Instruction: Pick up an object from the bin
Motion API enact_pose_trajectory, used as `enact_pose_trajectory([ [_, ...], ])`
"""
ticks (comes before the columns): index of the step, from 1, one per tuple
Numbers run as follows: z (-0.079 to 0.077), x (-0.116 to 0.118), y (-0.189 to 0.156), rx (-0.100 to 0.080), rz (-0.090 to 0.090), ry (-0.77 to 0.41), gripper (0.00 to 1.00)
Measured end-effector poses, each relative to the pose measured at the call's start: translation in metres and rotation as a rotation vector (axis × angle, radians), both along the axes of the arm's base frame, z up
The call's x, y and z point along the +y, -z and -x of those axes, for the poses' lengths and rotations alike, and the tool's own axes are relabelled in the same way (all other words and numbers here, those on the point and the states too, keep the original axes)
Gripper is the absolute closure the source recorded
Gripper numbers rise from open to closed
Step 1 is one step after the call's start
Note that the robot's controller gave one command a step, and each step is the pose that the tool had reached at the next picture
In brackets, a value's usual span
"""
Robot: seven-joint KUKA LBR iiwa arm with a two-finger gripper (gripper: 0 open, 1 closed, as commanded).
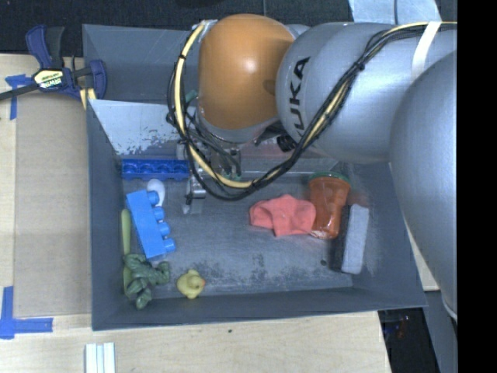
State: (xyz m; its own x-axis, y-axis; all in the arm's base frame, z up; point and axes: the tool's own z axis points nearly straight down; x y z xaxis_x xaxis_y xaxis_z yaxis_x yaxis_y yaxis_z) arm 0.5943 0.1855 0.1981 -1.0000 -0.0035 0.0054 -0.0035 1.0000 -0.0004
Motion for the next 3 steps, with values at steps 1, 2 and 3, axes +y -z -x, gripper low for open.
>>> enact_pose_trajectory([
  [1,-0.002,-0.001,-0.005,-0.008,-0.001,0.003,0.00],
  [2,-0.016,-0.019,0.018,-0.010,-0.004,0.126,0.00],
  [3,-0.019,-0.059,0.073,-0.008,-0.001,0.070,0.00],
])
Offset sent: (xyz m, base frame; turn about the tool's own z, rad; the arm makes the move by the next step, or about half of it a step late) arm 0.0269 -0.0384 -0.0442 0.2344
